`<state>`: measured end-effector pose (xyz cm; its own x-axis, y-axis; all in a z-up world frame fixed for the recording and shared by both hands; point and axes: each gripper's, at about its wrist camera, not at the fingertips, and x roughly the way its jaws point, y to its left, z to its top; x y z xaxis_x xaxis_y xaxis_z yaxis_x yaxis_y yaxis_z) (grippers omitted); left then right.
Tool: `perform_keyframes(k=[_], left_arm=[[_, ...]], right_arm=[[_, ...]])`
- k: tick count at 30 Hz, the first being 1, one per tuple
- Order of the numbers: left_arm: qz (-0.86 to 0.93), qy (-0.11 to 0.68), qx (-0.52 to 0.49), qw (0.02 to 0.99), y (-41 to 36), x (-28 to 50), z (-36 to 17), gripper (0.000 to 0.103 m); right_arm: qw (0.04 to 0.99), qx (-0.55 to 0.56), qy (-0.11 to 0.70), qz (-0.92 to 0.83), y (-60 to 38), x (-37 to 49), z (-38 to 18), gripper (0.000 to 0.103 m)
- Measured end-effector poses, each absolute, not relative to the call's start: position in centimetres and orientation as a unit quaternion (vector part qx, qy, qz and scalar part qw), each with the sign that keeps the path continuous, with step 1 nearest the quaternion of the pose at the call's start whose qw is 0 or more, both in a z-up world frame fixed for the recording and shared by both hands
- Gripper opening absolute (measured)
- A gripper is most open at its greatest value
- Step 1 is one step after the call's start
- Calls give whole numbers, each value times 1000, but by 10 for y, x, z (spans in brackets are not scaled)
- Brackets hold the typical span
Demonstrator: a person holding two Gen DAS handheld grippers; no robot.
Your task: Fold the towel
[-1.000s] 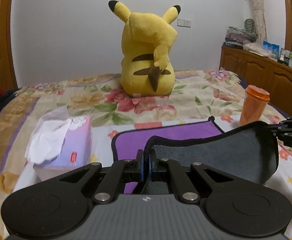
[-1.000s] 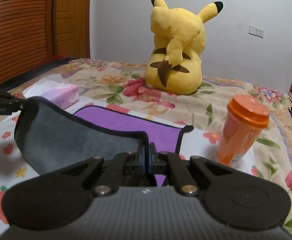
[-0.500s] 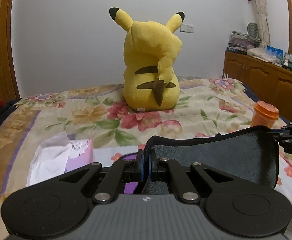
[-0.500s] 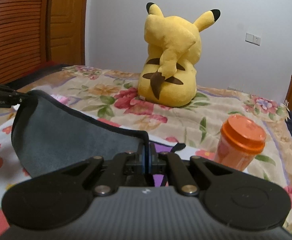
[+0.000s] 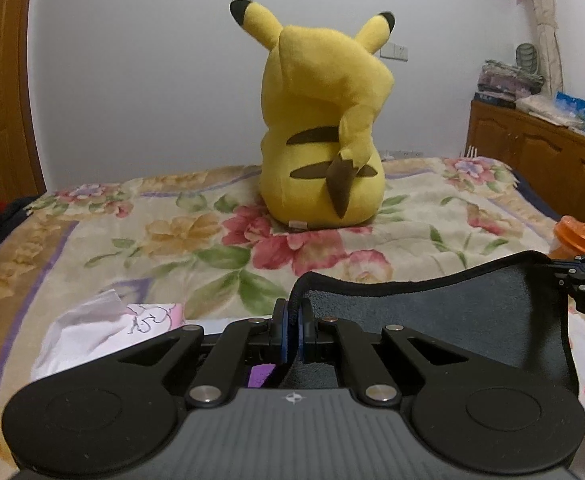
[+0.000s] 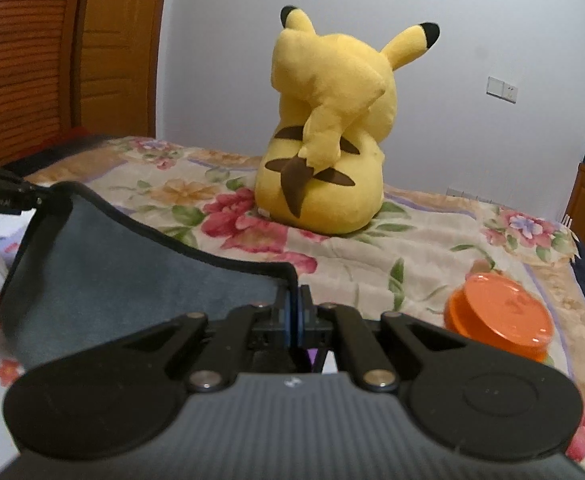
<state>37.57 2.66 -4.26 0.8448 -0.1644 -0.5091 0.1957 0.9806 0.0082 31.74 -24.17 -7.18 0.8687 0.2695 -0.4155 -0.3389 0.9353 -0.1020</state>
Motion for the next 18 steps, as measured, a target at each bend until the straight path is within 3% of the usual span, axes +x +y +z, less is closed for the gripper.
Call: perform_keyframes(k=[15,16,18], left_arm=[[-77,309,50,947,26,414,-102,10],[-70,306,54,948,25,413,-104,16],[-68,307,54,948,24,411,-107,43]], right_arm=[[954,-86,246,148,-239,355,-129,4],[953,-86,248,148,-239,356,-130,4],[950,-84,262,146,-239,358,-134,5]])
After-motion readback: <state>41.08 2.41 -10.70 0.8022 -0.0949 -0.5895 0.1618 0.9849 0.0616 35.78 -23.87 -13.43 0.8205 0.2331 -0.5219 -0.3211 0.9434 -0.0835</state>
